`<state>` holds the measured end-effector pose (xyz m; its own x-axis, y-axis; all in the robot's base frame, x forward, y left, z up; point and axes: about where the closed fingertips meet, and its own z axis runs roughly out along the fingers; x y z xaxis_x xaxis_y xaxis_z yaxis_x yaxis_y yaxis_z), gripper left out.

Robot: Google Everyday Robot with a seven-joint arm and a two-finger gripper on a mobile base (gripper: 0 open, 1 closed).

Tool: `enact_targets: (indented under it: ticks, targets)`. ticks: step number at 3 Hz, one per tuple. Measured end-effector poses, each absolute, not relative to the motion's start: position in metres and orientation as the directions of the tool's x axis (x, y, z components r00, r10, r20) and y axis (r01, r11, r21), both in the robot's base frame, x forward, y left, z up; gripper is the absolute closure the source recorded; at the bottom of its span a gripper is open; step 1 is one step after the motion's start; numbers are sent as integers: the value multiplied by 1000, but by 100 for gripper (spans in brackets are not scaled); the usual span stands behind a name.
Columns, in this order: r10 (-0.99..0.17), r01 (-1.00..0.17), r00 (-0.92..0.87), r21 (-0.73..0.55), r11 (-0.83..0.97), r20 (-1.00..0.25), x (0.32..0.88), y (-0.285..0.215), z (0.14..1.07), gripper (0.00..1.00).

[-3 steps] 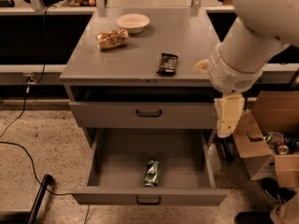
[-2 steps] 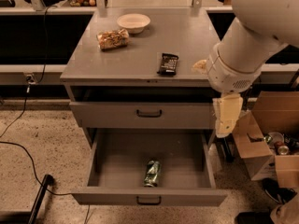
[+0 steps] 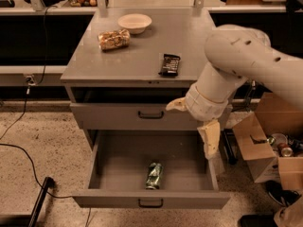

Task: Pick green can from middle drawer and place on counter

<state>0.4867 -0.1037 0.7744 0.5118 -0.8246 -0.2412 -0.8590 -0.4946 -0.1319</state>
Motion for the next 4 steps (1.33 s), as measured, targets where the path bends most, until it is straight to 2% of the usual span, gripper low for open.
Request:
enact_targets:
  ticks: [2, 3, 4]
  targets:
    - [-750, -791, 606, -101, -603, -267, 489, -99, 748, 0]
    - [-647, -677, 727, -79, -732, -230, 496, -77, 713, 0]
    - [-488, -510, 858, -161, -845, -160, 495, -63, 691, 0]
